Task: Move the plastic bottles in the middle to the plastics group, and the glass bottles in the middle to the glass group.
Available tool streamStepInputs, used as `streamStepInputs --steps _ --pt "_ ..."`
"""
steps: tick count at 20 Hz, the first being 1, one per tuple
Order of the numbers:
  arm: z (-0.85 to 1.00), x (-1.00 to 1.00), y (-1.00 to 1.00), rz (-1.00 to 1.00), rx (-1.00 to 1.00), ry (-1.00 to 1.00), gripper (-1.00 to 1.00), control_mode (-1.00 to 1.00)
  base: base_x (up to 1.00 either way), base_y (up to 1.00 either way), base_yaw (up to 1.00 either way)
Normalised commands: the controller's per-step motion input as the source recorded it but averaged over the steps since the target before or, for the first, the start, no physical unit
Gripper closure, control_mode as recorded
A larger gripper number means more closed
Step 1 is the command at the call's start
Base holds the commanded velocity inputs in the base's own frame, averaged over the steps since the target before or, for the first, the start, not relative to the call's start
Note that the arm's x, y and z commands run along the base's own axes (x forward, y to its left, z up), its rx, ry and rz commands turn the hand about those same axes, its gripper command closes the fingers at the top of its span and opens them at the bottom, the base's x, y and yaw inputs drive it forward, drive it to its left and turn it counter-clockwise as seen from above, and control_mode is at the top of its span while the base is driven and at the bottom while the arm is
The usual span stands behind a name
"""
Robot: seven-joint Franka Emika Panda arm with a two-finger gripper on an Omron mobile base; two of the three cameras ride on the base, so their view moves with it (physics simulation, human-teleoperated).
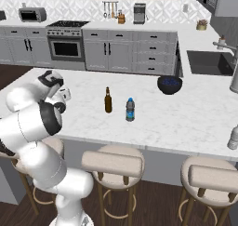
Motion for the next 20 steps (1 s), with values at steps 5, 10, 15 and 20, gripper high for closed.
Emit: streamStepInputs --steps 5,10,15,20 --pt "0.51 -0.37 -0.55 -0.24 0.0 0.2 -1.0 -1.0 0.0 0.0 0.0" --pt "0.58 -0.46 -0.62 -0.24 0.0 0.25 -1.0 -1.0 0.0 0.0 0.0" --pt "0.65 -0.42 -0.68 -0.26 0.0 0.35 -1.0 -1.0 0.0 0.0 0.0" --pt "0.77 -0.34 -0.65 -0.26 0.01 0.44 -1.0 -1.0 0.0 0.0 0.0"
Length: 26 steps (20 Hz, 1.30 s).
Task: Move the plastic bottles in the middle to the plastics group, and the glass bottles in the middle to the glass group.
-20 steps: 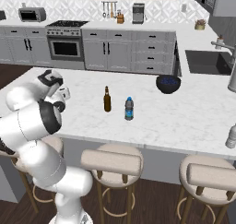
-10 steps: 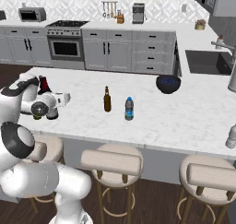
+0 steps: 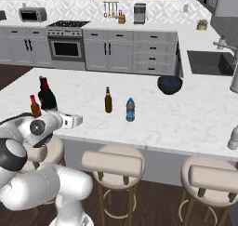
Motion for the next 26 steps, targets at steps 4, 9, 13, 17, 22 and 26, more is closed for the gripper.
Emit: streamStepInputs --steps 4,9,13,17,22,26 --pt "0.91 -0.28 -0.52 -0.21 0.05 0.42 -1.0 -1.0 0.0 0.0 0.0" --pt "0.98 -0.31 -0.31 -0.14 0.08 0.34 -1.0 -1.0 0.0 0.0 0.0" --pt "1.0 -0.21 -0.05 -0.12 0.07 0.34 -1.0 -1.0 0.0 0.0 0.0" --pt "1.0 -0.25 -0.05 -0.16 0.04 0.35 -1.0 -1.0 0.0 0.0 0.0" --pt "0.96 -0.37 -0.17 -0.21 0.02 0.39 -1.0 -1.0 0.0 0.0 0.0" --pt "0.82 -0.5 -0.27 -0.21 0.01 0.34 -1.0 -1.0 0.0 0.0 0.0"
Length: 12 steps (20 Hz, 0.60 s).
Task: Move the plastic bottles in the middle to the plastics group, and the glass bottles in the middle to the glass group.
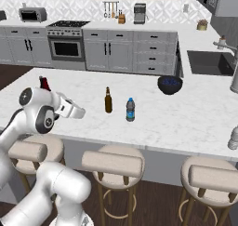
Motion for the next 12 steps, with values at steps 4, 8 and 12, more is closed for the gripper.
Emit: streamStepInputs --steps 4,8,12 --pt "0.65 -0.52 -0.23 -0.14 0.0 0.15 -1.0 -1.0 0.0 0.0 0.0" --pt "0.18 -0.4 -0.13 -0.02 0.0 0.02 -1.0 -1.0 0.0 0.0 0.0" --pt "0.0 -0.27 -0.13 0.0 0.0 0.01 -1.0 -1.0 0.0 0.0 0.0"
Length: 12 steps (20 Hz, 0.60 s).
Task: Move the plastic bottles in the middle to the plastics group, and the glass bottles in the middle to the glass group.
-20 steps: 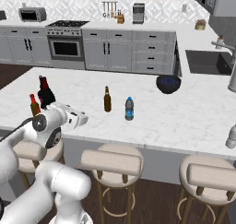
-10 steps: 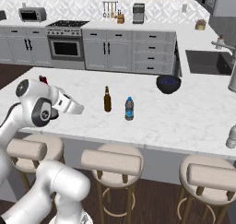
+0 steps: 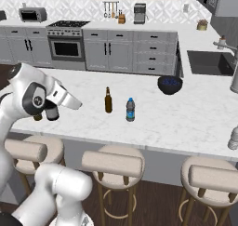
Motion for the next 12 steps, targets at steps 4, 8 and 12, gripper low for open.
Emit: streamStepInputs --steps 4,8,12 --pt "0.0 -0.21 -0.29 0.0 0.01 0.02 -1.0 -1.0 0.0 0.0 0.0" --pt "0.0 -0.11 -0.44 0.02 0.03 0.0 -1.0 -1.0 0.0 0.0 0.0" --pt "0.04 -0.05 -0.48 0.1 0.04 0.05 -1.0 -1.0 0.0 0.0 0.0"
